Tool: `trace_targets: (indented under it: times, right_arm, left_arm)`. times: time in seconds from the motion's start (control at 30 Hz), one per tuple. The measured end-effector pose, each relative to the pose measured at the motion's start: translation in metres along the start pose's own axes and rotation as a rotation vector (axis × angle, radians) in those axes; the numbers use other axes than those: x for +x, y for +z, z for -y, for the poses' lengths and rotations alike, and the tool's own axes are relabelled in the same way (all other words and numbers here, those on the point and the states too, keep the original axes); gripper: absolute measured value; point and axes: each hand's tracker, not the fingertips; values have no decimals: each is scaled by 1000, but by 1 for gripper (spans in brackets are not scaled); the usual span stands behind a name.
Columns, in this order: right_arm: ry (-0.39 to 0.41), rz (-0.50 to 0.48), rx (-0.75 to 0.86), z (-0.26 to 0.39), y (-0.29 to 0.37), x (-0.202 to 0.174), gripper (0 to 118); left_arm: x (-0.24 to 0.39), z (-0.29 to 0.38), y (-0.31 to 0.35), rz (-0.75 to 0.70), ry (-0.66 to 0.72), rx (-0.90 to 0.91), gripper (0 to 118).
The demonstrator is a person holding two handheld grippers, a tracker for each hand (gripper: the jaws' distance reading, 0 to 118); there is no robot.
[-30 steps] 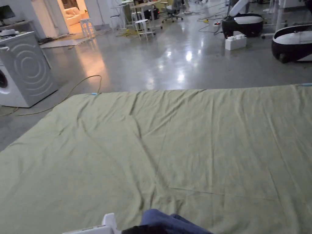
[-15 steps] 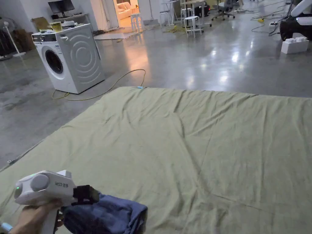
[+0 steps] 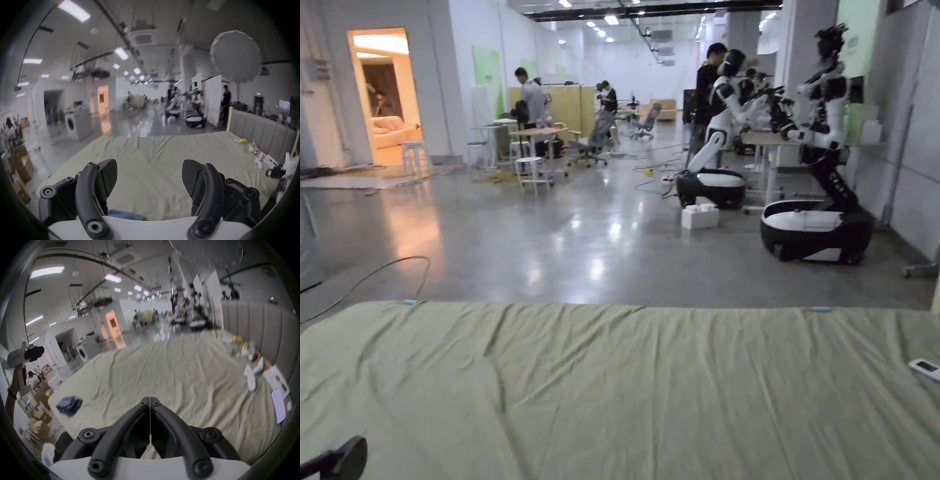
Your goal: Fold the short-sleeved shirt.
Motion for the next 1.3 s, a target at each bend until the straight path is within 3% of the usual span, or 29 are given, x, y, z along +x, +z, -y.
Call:
trace_targets:
  times: [0.07,0.13,0.2,0.27,0.4,0.53,0.73,1.17,1.2,1.3]
  right_arm:
    - [126,76,90,-21,7,-10,0]
    - [190,103,183,-36,16,-18,0]
    - [183,82,260,-47,25,-23,0]
    - [153,61,304,-54,34,-24,0]
    - [212,82,366,-60,51,-30,0]
    - [178,59,365,-58,59,-30,0]
    - [241,80,347,-55,56,-36,0]
    - [205,73,347,-56,57,-37,1]
    - [201,76,350,-56,57,-37,3]
    - [172,70,360,-61,60,-33,27]
  left_arm:
    - [45,6,4,10,-29,82,79]
    - [77,10,10,31,-18,115,69]
    - [100,18,11,66,-66,110,51]
    - [120,24,19,100,-125,114,25]
    - [141,22,42,36,-121,137,3]
    - [146,21,65,12,-103,162,3]
    - [136,19,72,56,4,180,3]
    - [135,19,73,58,0,172,6]
    - [135,19,74,57,-1,174,12]
    - [131,19,73,57,26,176,65]
